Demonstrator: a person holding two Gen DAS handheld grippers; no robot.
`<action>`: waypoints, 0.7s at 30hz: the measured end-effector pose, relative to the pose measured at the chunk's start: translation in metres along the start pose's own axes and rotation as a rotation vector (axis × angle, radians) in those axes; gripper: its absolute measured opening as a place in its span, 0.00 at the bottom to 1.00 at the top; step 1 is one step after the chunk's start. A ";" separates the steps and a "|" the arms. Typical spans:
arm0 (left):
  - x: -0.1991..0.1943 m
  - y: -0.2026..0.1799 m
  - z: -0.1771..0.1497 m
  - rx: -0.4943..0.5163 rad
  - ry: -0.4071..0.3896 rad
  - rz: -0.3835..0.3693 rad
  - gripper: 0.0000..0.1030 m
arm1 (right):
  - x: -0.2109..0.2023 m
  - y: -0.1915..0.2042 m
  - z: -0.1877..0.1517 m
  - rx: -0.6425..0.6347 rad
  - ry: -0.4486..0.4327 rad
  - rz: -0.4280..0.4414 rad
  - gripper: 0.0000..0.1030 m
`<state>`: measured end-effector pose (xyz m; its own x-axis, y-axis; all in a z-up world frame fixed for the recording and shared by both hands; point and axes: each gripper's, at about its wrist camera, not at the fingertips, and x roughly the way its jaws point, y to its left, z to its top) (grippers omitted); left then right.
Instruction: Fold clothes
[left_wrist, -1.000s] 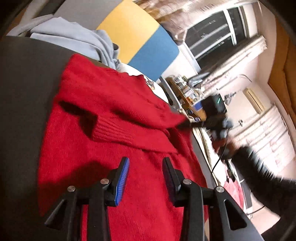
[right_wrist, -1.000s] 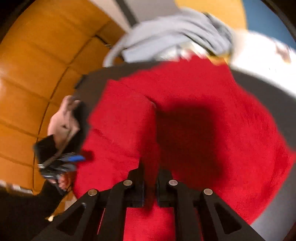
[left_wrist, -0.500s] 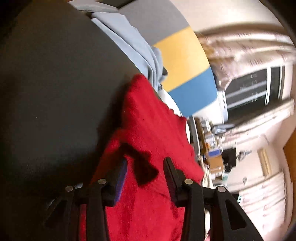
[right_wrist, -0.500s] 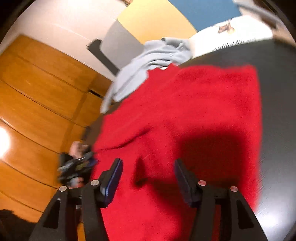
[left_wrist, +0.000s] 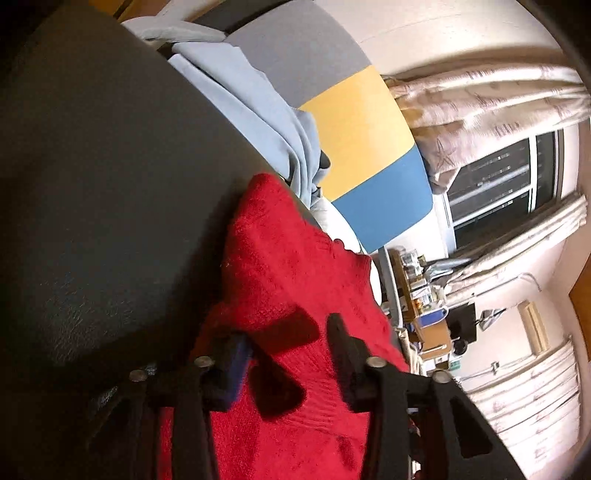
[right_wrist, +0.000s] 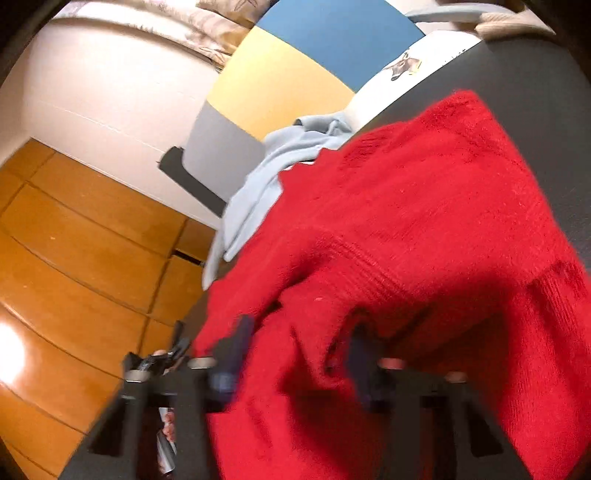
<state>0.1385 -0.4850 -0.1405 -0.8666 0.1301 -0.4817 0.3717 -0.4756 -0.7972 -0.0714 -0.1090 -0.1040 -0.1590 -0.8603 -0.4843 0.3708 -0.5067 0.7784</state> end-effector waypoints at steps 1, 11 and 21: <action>0.000 -0.003 0.001 0.015 0.004 -0.009 0.22 | 0.005 0.005 0.000 -0.016 0.026 -0.002 0.13; -0.019 -0.023 0.020 0.019 0.027 -0.193 0.08 | -0.044 0.054 0.049 -0.097 -0.082 0.160 0.11; -0.030 -0.023 -0.021 0.197 0.138 -0.031 0.05 | -0.040 -0.018 0.005 -0.036 0.064 -0.092 0.13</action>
<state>0.1628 -0.4595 -0.1155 -0.8182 0.2585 -0.5136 0.2614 -0.6283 -0.7327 -0.0766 -0.0662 -0.0962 -0.1352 -0.8046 -0.5783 0.3903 -0.5797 0.7153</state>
